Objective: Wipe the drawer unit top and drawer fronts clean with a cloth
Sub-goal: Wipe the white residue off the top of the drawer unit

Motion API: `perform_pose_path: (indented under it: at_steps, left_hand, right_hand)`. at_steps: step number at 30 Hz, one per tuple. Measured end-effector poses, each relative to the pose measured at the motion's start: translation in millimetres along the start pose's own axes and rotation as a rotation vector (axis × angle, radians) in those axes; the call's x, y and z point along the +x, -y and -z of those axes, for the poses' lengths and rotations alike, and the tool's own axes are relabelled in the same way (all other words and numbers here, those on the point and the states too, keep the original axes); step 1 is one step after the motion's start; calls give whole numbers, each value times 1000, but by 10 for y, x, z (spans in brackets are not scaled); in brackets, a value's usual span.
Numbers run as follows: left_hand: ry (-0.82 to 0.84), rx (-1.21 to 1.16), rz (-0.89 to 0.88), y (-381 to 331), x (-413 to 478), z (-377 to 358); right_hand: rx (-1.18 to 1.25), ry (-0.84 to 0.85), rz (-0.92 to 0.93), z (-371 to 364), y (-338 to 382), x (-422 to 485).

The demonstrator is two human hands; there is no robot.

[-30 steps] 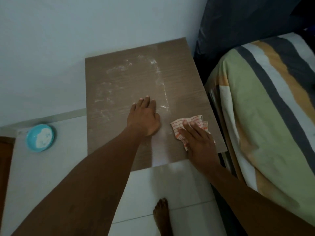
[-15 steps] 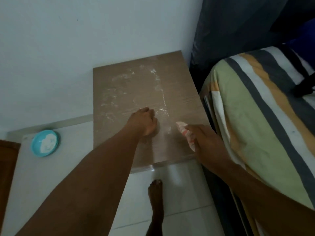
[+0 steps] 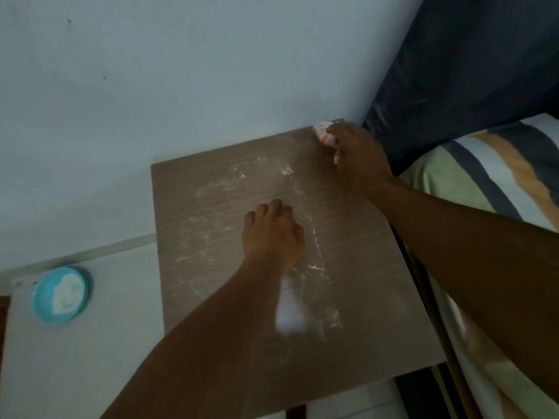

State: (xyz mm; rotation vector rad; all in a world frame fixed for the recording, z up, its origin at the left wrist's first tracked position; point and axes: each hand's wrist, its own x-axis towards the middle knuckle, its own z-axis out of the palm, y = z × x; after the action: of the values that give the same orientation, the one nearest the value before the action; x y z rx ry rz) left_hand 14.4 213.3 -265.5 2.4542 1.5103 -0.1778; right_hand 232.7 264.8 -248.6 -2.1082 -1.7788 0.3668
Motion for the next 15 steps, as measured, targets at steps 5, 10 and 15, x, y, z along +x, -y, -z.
perform_pose_path:
  at_steps: [5, 10, 15]
  left_hand:
    - [-12, -70, 66, -140, -202, -266]
    - [-43, -58, 57, -103, -262, -326]
    - [-6, 53, 53, -179, -377, -287]
  right_hand:
    - [-104, 291, -56, -343, -321, -100]
    - [-24, 220, -90, -350, -512, -586]
    - [-46, 190, -120, -333, -543, -1308]
